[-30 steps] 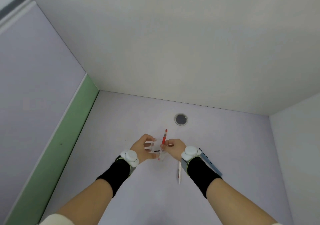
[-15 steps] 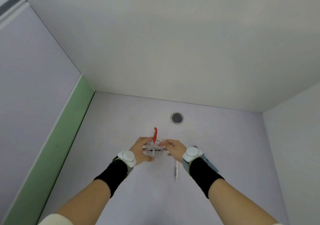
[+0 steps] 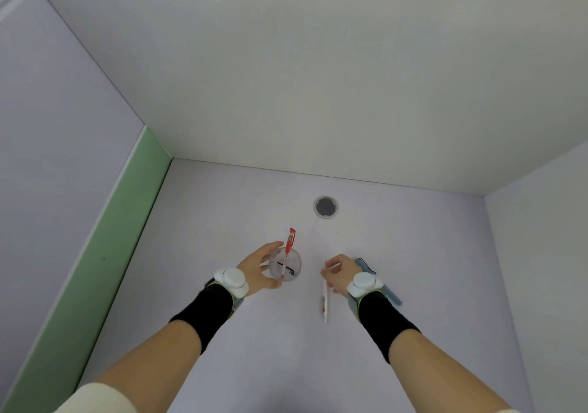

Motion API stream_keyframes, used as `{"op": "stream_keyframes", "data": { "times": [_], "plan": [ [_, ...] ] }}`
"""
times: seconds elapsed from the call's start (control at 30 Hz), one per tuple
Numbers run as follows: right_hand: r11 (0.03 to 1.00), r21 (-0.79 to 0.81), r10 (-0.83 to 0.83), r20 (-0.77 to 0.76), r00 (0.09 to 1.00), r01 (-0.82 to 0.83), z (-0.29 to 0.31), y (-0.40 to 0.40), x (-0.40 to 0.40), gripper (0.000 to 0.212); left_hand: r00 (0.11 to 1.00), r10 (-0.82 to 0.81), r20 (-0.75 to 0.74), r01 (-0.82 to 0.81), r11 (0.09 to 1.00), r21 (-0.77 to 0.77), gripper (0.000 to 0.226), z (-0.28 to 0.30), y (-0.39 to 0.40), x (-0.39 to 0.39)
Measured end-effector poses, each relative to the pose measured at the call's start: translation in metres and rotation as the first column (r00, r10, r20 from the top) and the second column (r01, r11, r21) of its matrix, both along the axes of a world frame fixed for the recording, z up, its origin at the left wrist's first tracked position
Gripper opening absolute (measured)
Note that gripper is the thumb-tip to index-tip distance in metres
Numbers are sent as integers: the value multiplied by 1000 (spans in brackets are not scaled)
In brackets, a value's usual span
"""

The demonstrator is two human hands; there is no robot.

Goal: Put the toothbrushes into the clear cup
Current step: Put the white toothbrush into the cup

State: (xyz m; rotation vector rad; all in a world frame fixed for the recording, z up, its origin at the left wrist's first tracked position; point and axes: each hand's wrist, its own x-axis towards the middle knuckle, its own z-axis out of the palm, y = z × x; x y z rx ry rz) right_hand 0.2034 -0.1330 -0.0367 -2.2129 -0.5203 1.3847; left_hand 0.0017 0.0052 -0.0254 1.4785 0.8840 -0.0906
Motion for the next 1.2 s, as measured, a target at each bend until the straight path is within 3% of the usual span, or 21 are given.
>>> {"op": "stream_keyframes", "data": {
  "times": [0.1, 0.23, 0.37, 0.57, 0.67, 0.77, 0.93, 1.07, 1.2],
  "plan": [
    [998, -55, -27, -6, 1000, 27, 0, -2, -2, 22, 1000, -6, -18, 6, 1000, -4, 87, -1, 1, -3],
    [975, -161, 179, 165, 970, -153, 0, 0, -5, 19, 999, 37, -24, -38, 999, -34, 84, -2, -1, -3],
    [928, -264, 322, 223, 920, -261, 0, 5, -4, 18, 997, 79, -15, -80, 995, -59, 77, -1, -3, -1],
    [939, -273, 265, 185, 946, -210, 5, 0, -4, 29, 996, 85, -14, -85, 994, -74, 70, 7, -8, -4],
    [971, -193, 172, 150, 974, -141, 9, 0, 2, 28, 996, 92, -9, -93, 993, -66, 70, 10, -9, -1],
    [998, -8, -61, 28, 998, 62, 16, 3, 5, 19, 997, 82, -13, -82, 995, -55, 70, 14, -10, 0],
    [917, 234, -291, -166, 942, 324, 35, 17, 8, 14, 994, 108, -32, -110, 991, -71, 70, 15, -11, -1],
    [845, 329, -320, -321, 892, 421, 48, 28, 0, 5, 994, 99, -36, -101, 993, -58, 72, 16, -12, -1],
    [855, 381, -248, -296, 922, 353, 43, 35, -14, 4, 993, 120, -20, -121, 991, -52, 70, 18, -10, -2]
  ]
}}
